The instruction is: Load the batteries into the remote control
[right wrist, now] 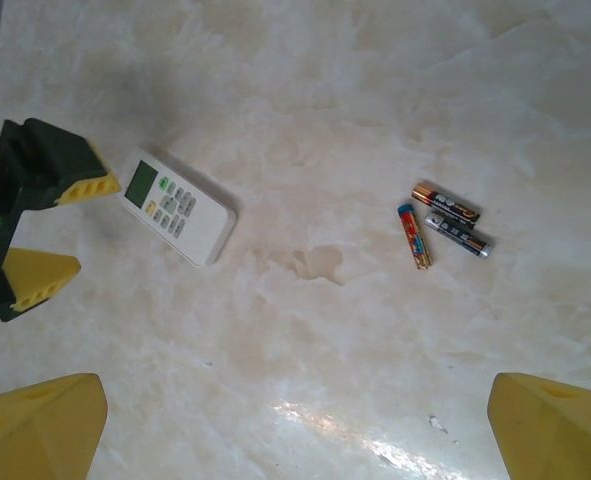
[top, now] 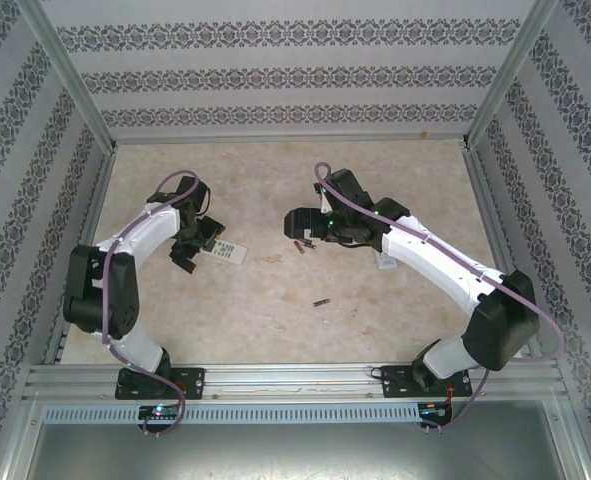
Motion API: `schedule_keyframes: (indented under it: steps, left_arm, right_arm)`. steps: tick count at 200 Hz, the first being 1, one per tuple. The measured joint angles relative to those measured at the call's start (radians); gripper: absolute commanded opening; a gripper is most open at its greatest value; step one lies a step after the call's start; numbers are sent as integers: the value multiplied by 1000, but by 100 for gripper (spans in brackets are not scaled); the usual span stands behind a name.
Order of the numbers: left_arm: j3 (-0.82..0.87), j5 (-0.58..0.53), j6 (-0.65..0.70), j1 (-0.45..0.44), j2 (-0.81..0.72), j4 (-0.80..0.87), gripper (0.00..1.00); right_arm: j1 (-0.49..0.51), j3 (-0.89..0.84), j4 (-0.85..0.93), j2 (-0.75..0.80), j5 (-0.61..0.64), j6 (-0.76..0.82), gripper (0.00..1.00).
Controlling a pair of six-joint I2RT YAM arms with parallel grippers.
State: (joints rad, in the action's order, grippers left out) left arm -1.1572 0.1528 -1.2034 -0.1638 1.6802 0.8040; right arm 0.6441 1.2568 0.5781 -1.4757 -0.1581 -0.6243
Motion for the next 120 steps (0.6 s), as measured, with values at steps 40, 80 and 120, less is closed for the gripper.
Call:
schedule_keyframes:
  steps: [40,80,120]
  left_arm:
    - [-48,33,-9,-1,118,-1,94]
    - [-120,39,-8,-1,165,-4,94]
    - [-184,29,-7,-1,202,5,89]
  right_arm:
    - [0,-4,26,40,29,2,98]
    - [-1,-5,33,67,49,2,98]
    - [-7,-5,39,67,49,3,98]
